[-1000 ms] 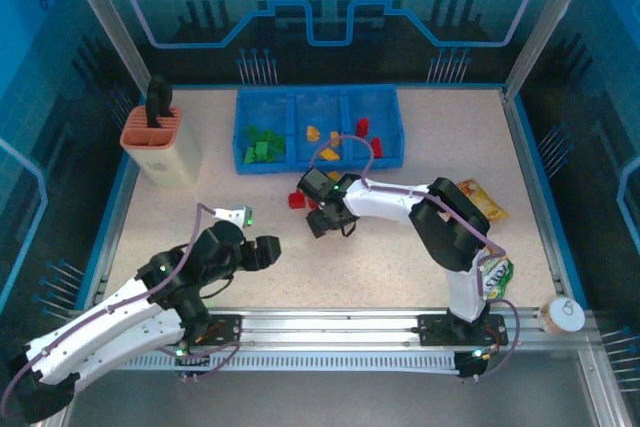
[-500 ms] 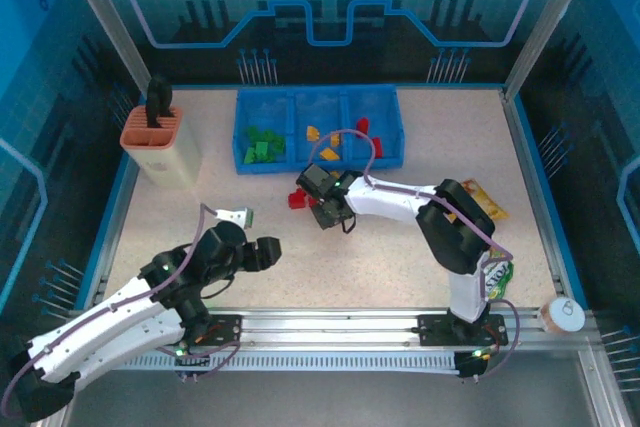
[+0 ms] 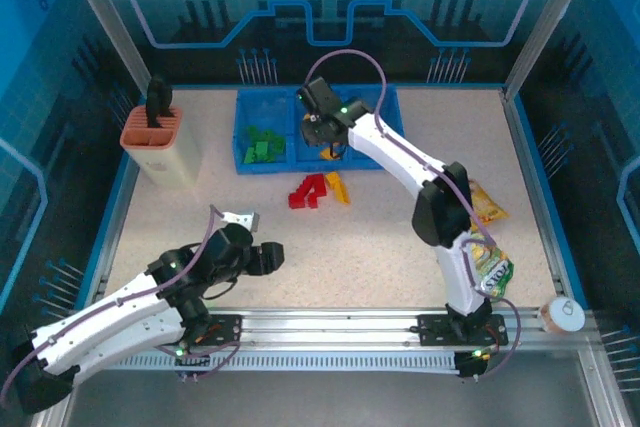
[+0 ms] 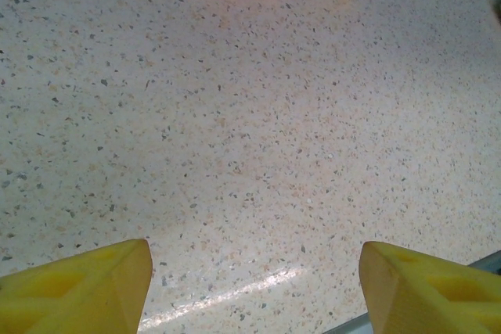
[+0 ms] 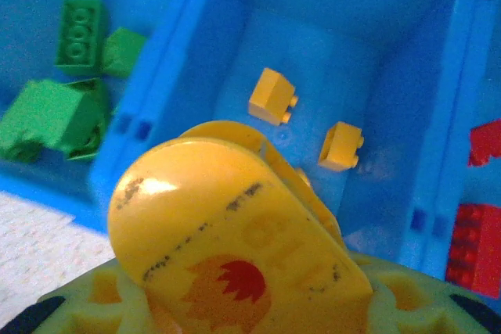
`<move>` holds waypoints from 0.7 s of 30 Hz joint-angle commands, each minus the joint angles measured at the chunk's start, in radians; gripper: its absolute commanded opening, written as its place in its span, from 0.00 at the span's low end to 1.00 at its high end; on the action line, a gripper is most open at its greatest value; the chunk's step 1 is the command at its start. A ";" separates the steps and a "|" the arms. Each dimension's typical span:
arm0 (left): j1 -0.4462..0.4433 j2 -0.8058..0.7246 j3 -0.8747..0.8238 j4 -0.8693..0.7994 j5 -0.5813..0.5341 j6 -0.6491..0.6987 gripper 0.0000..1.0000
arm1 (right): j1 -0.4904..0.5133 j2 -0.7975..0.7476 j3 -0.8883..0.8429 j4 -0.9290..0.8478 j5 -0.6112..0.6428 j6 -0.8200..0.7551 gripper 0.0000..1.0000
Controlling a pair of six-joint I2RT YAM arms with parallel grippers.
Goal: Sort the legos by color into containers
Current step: Place the lego in the container.
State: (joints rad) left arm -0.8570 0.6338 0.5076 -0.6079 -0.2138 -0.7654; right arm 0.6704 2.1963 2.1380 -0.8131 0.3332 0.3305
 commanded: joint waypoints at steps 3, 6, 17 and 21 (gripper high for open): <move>-0.023 -0.048 0.020 -0.060 -0.025 -0.035 0.71 | -0.014 0.226 0.241 -0.209 0.000 -0.026 0.38; -0.030 -0.063 0.023 -0.076 -0.030 -0.041 0.71 | -0.024 0.278 0.311 -0.224 -0.009 -0.013 0.40; -0.039 -0.021 0.059 -0.104 -0.069 -0.018 0.71 | 0.013 0.147 0.249 -0.142 -0.026 -0.023 0.82; -0.039 0.070 0.087 -0.086 -0.069 0.010 0.71 | 0.059 0.022 0.219 -0.143 0.017 -0.048 0.85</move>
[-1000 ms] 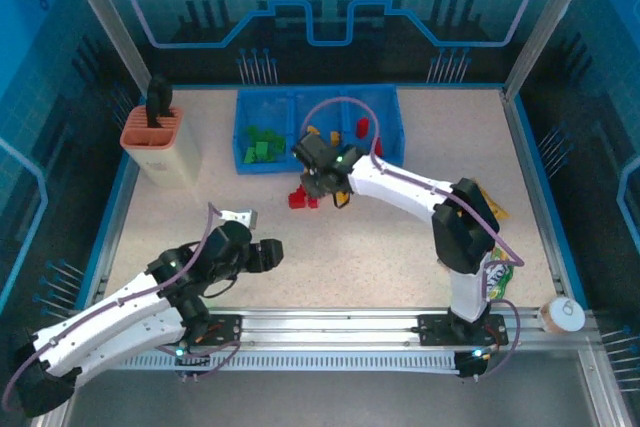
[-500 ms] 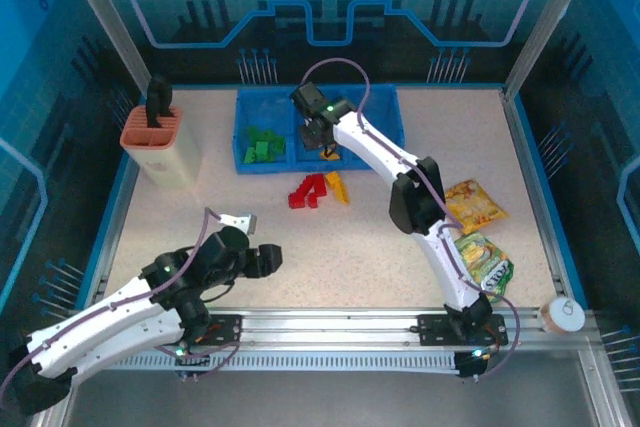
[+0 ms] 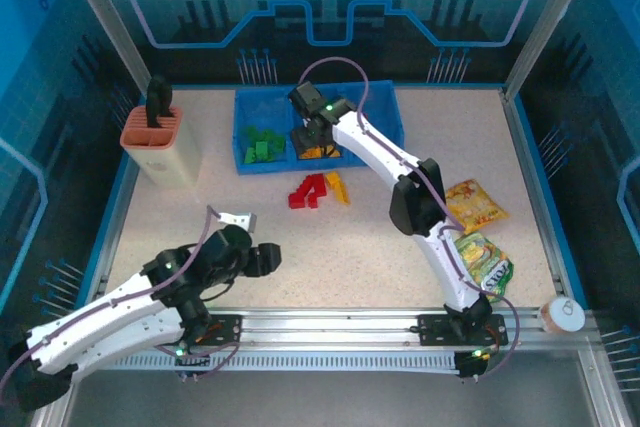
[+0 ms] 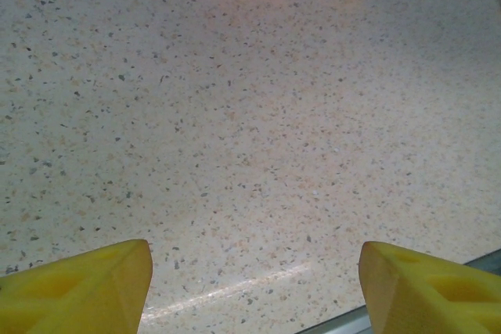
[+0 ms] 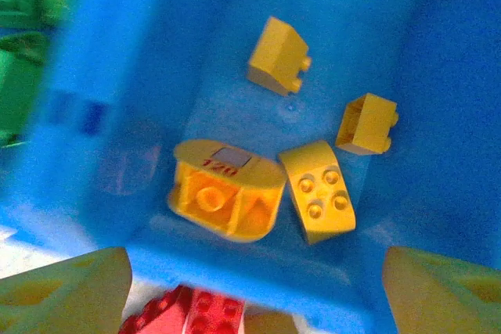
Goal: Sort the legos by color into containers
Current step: Place the lego in the container, then pick up the lego from the center of the table.
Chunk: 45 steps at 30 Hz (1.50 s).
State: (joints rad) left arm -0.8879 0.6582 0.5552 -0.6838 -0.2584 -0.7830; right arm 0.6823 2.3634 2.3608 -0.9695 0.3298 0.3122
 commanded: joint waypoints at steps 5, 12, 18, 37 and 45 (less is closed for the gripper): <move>-0.008 0.145 0.083 0.054 -0.045 0.055 0.73 | 0.097 -0.381 -0.233 0.102 0.052 -0.026 0.85; 0.007 0.409 0.205 0.118 -0.055 0.103 0.80 | 0.133 -0.803 -0.815 0.389 0.041 0.042 0.87; 0.116 0.626 0.260 0.237 0.023 0.099 0.79 | 0.138 -1.084 -1.236 0.493 0.044 0.171 0.86; 0.299 1.086 0.545 0.227 0.044 0.215 0.62 | 0.191 -1.524 -1.767 0.562 0.034 0.430 0.83; 0.334 1.146 0.578 0.208 0.045 0.236 0.54 | 0.191 -1.626 -1.805 0.497 0.060 0.443 0.83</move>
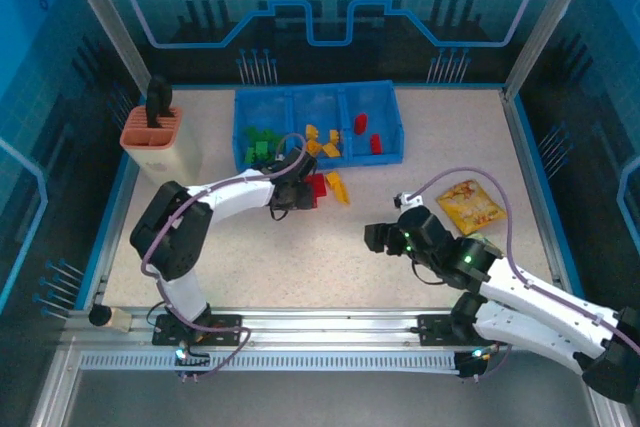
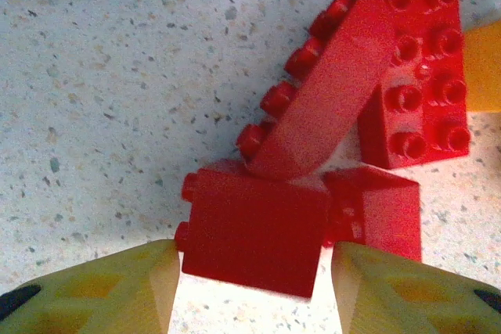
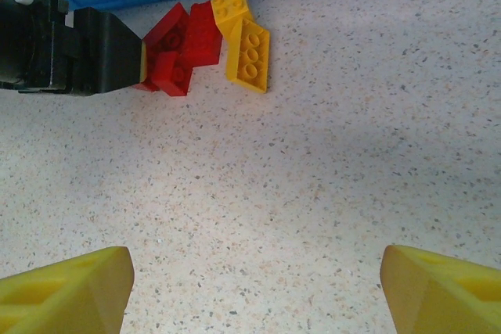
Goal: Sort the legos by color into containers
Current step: Pick up the lego from the center of the table, then place the lego in the container.
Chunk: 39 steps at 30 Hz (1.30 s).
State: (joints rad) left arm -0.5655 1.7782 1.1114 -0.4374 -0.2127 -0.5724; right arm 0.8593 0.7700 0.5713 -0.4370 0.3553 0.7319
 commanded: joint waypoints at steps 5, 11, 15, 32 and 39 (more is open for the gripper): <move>0.021 0.044 0.022 -0.025 0.013 0.028 0.54 | 0.014 -0.088 -0.031 -0.063 0.047 0.030 0.83; 0.020 0.075 0.036 -0.024 0.027 0.044 0.48 | 0.014 -0.100 -0.025 -0.078 0.047 0.036 0.83; 0.019 0.058 0.026 -0.025 0.021 0.048 0.38 | 0.013 -0.101 -0.024 -0.083 0.045 0.040 0.82; -0.023 -0.235 0.221 0.002 0.084 0.150 0.35 | 0.015 -0.110 -0.078 -0.100 0.049 0.088 0.82; -0.074 0.032 0.587 -0.060 0.133 0.201 0.38 | 0.029 -0.166 -0.109 -0.161 0.026 0.137 0.81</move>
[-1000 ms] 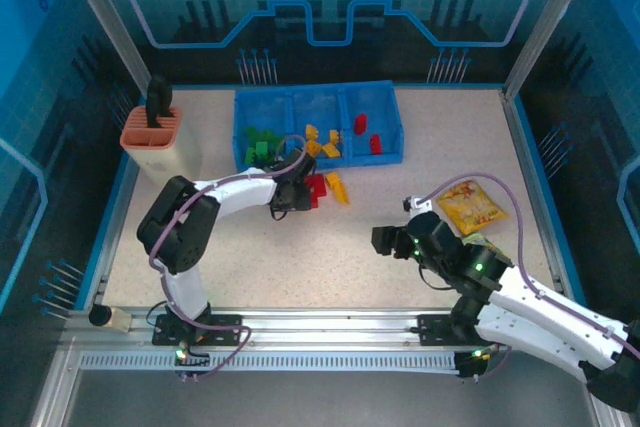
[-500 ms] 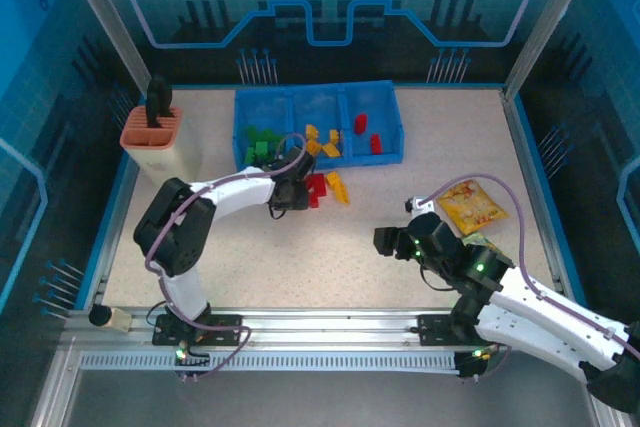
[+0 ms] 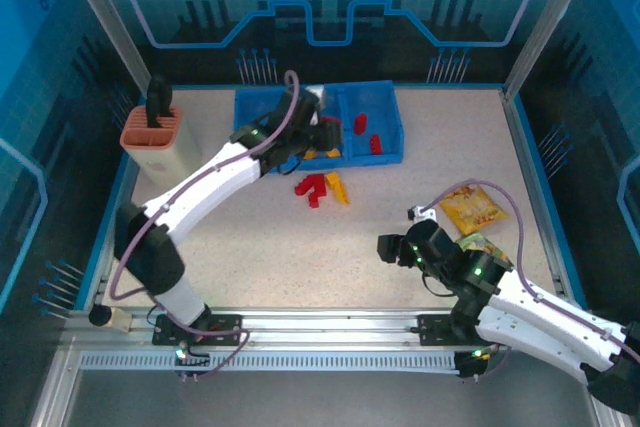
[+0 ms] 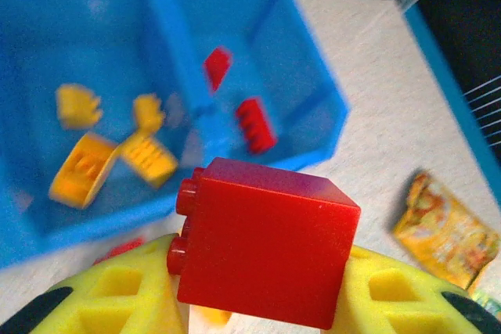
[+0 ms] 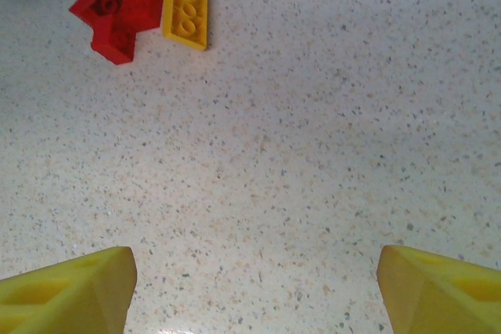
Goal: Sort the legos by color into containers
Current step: Place the lego in the container.
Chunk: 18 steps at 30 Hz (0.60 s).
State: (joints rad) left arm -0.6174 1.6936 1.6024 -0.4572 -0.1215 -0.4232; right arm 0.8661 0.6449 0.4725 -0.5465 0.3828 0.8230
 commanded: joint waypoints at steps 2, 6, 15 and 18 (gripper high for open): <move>-0.030 0.203 0.185 -0.059 0.044 0.051 0.38 | 0.031 -0.076 -0.019 -0.075 0.002 0.057 0.81; -0.030 0.385 0.391 -0.131 0.038 0.054 0.37 | 0.037 -0.144 -0.029 -0.134 0.005 0.073 0.81; -0.022 0.630 0.703 -0.265 0.017 0.088 0.38 | 0.042 -0.208 -0.037 -0.184 0.007 0.085 0.81; -0.015 0.653 0.734 -0.283 0.012 0.091 0.42 | 0.044 -0.200 -0.034 -0.173 0.002 0.081 0.81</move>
State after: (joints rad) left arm -0.6434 2.3287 2.2784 -0.6819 -0.0998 -0.3588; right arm 0.8917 0.4488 0.4484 -0.7036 0.3820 0.8875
